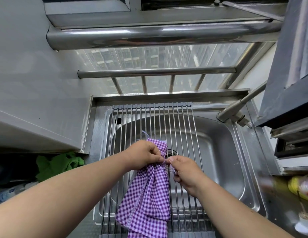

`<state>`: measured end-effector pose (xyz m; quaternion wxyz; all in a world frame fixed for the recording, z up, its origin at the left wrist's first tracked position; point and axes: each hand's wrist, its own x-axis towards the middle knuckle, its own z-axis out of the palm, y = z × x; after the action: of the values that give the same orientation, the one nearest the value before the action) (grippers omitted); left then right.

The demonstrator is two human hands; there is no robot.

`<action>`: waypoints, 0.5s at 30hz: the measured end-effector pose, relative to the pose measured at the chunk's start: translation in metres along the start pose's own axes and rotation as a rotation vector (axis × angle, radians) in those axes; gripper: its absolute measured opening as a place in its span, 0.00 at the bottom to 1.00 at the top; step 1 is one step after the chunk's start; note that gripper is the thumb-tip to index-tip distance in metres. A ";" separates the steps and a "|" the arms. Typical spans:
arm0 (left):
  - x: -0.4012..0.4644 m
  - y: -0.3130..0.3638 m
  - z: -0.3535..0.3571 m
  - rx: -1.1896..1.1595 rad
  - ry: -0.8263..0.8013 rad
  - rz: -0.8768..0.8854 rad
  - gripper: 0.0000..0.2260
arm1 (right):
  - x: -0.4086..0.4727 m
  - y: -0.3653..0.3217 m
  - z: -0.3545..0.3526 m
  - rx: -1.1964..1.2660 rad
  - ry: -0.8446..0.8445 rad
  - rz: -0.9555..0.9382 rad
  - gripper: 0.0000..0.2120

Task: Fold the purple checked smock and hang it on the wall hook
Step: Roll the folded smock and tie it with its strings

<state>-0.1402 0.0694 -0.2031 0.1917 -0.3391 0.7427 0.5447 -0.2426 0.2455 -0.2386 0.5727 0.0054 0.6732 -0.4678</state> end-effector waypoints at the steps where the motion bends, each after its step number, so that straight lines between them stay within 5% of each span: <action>1: 0.000 0.000 -0.001 0.017 -0.015 -0.001 0.04 | 0.000 0.000 0.004 0.081 -0.006 0.014 0.11; 4: -0.001 -0.003 -0.004 0.031 -0.056 0.004 0.02 | 0.001 0.004 0.011 0.182 -0.008 0.008 0.09; 15: -0.001 -0.011 -0.004 -0.163 -0.044 -0.018 0.04 | 0.000 -0.004 0.010 -0.303 0.120 -0.279 0.03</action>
<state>-0.1319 0.0642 -0.2087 0.1846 -0.3482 0.6884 0.6089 -0.2369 0.2365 -0.2350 0.4555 -0.1462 0.7630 -0.4347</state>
